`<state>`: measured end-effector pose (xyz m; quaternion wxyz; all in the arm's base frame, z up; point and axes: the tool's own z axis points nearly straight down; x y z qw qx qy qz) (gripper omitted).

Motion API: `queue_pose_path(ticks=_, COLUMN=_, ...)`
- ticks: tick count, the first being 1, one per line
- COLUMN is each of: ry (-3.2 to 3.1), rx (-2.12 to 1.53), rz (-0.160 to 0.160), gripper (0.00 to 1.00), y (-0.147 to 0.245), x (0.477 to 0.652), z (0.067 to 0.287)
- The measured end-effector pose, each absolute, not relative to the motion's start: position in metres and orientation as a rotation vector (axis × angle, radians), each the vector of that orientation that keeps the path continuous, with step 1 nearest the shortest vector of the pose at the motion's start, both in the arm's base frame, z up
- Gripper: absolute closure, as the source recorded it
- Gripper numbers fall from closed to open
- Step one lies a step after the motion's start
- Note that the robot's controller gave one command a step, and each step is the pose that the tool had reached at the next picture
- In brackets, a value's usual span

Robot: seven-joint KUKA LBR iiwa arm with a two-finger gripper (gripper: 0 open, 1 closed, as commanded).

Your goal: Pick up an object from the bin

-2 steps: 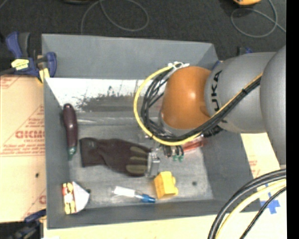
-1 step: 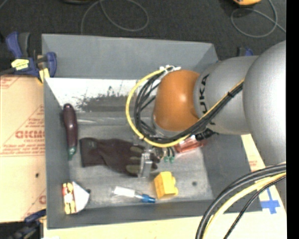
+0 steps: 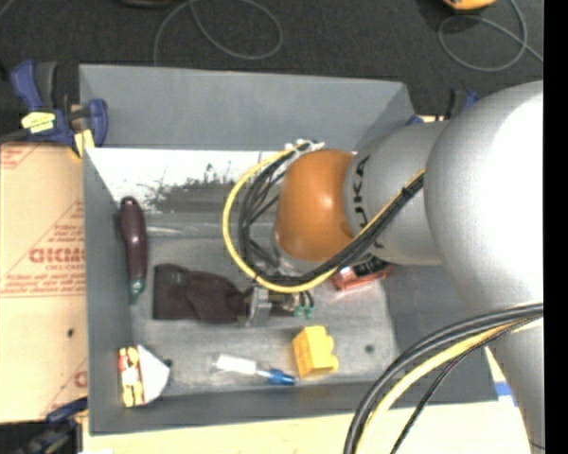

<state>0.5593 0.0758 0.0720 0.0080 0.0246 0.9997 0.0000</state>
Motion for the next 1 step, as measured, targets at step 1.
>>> queue_pose_path(ticks=1, ry=3.125, rx=0.079, rz=0.001, gripper=1.0, y=0.0758, x=0.5593, z=0.072)
